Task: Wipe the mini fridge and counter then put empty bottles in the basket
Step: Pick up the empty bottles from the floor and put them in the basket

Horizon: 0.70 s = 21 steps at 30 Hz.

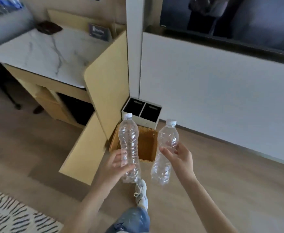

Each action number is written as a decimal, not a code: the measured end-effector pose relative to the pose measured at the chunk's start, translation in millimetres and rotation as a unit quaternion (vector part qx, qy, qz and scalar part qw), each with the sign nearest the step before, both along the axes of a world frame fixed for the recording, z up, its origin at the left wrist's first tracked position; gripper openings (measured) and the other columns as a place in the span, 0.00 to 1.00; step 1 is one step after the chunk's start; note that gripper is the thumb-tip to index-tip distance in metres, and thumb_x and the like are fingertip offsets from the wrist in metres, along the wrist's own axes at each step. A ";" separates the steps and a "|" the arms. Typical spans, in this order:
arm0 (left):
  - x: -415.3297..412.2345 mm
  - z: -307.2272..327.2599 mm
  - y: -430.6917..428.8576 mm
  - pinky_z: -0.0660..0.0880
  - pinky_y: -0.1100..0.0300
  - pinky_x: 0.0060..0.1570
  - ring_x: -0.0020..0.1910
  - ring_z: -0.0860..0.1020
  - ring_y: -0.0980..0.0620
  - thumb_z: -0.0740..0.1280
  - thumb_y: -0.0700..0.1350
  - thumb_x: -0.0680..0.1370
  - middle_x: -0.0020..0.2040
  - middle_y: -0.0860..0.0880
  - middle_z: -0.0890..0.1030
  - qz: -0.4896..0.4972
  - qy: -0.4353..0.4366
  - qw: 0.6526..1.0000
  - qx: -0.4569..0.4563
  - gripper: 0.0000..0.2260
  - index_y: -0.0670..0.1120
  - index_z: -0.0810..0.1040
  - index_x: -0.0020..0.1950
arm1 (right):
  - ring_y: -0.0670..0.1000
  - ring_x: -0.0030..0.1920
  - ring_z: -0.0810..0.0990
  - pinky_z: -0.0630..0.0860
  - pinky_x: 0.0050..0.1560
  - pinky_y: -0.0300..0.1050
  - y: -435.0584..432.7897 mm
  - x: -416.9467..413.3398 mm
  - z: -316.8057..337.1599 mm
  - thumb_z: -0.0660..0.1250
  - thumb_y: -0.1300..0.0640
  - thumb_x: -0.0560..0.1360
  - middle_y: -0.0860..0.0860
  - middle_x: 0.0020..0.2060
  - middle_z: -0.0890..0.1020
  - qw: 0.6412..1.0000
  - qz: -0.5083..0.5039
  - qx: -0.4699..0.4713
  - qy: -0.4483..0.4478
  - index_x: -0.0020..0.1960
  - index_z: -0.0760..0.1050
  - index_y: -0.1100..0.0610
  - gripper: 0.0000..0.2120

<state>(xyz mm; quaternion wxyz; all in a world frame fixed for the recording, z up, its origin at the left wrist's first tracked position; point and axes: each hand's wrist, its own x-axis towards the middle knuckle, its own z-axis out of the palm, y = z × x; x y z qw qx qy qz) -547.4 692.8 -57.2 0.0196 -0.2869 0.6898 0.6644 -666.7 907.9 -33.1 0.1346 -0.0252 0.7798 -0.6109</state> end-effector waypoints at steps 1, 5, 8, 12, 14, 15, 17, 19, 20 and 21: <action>-8.0 -2.6 -3.2 0.75 0.60 0.48 0.52 0.82 0.64 0.80 0.67 0.55 0.55 0.65 0.82 0.011 0.001 1.000 -0.005 0.32 0.68 0.76 0.57 | 0.44 0.45 0.85 0.81 0.41 0.36 -7.5 -13.6 -1.3 0.79 0.49 0.68 0.44 0.43 0.86 1.000 0.015 0.003 0.001 0.50 0.80 0.52 0.14; -60.6 -13.7 -20.9 0.74 0.65 0.46 0.51 0.79 0.69 0.78 0.66 0.56 0.53 0.72 0.78 0.071 -0.005 0.997 -0.018 0.29 0.71 0.75 0.56 | 0.42 0.44 0.85 0.78 0.39 0.32 -38.4 -87.5 -8.1 0.79 0.50 0.69 0.42 0.43 0.86 0.998 0.063 0.018 -0.006 0.51 0.81 0.51 0.13; -103.4 -9.7 -32.7 0.74 0.63 0.47 0.51 0.80 0.66 0.78 0.66 0.55 0.53 0.70 0.79 0.101 -0.010 0.995 -0.019 0.30 0.69 0.75 0.55 | 0.42 0.44 0.85 0.78 0.39 0.32 -58.8 -143.6 -5.3 0.79 0.49 0.69 0.42 0.44 0.86 0.995 0.095 0.033 -0.010 0.51 0.81 0.50 0.14; -150.6 -7.8 -42.6 0.76 0.59 0.52 0.53 0.81 0.57 0.78 0.62 0.55 0.52 0.61 0.82 0.157 -0.021 0.987 -0.021 0.31 0.63 0.76 0.56 | 0.38 0.43 0.83 0.76 0.36 0.28 -85.1 -208.5 -2.8 0.78 0.48 0.70 0.37 0.42 0.85 0.987 0.152 0.056 -0.015 0.49 0.80 0.46 0.11; -170.4 -9.7 -44.1 0.76 0.62 0.48 0.52 0.81 0.58 0.77 0.62 0.55 0.50 0.64 0.82 0.193 -0.033 0.980 -0.028 0.29 0.64 0.75 0.55 | 0.38 0.43 0.83 0.75 0.35 0.29 -99.1 -239.6 -4.1 0.78 0.47 0.69 0.37 0.41 0.85 0.982 0.176 0.065 -0.018 0.48 0.80 0.46 0.11; -179.2 -11.2 -43.6 0.76 0.63 0.47 0.52 0.81 0.58 0.76 0.62 0.55 0.49 0.66 0.81 0.210 -0.041 0.976 -0.027 0.29 0.64 0.75 0.55 | 0.39 0.43 0.83 0.75 0.35 0.30 -106.2 -255.1 -4.6 0.78 0.46 0.68 0.38 0.41 0.85 0.979 0.192 0.070 -0.019 0.49 0.80 0.47 0.13; -196.3 -15.6 -41.5 0.79 0.61 0.47 0.52 0.81 0.56 0.77 0.64 0.56 0.49 0.65 0.81 0.241 -0.055 0.969 -0.019 0.30 0.64 0.75 0.57 | 0.40 0.42 0.83 0.75 0.34 0.30 -121.0 -286.6 -8.8 0.78 0.44 0.67 0.40 0.41 0.85 0.970 0.230 0.076 -0.020 0.50 0.80 0.49 0.15; -214.0 -20.0 -34.9 0.82 0.55 0.50 0.54 0.82 0.53 0.78 0.67 0.55 0.50 0.63 0.81 0.276 -0.049 0.960 -0.007 0.34 0.63 0.75 0.58 | 0.41 0.42 0.83 0.75 0.34 0.29 -136.3 -316.0 -11.3 0.78 0.43 0.66 0.42 0.42 0.85 0.960 0.267 0.080 -0.020 0.50 0.81 0.49 0.17; -224.0 -21.9 -31.1 0.82 0.53 0.52 0.54 0.82 0.53 0.78 0.68 0.54 0.51 0.62 0.82 0.296 -0.043 0.954 -0.001 0.36 0.61 0.75 0.59 | 0.41 0.42 0.83 0.75 0.34 0.29 -143.8 -330.4 -13.1 0.78 0.42 0.65 0.42 0.42 0.85 0.955 0.286 0.080 -0.017 0.51 0.81 0.49 0.18; -235.7 -22.2 -26.8 0.82 0.52 0.52 0.54 0.81 0.53 0.78 0.68 0.54 0.52 0.61 0.82 0.315 -0.041 0.948 0.003 0.36 0.61 0.75 0.60 | 0.39 0.42 0.83 0.75 0.34 0.29 -151.2 -345.2 -14.6 0.77 0.41 0.64 0.40 0.42 0.85 0.949 0.304 0.081 -0.014 0.51 0.81 0.48 0.19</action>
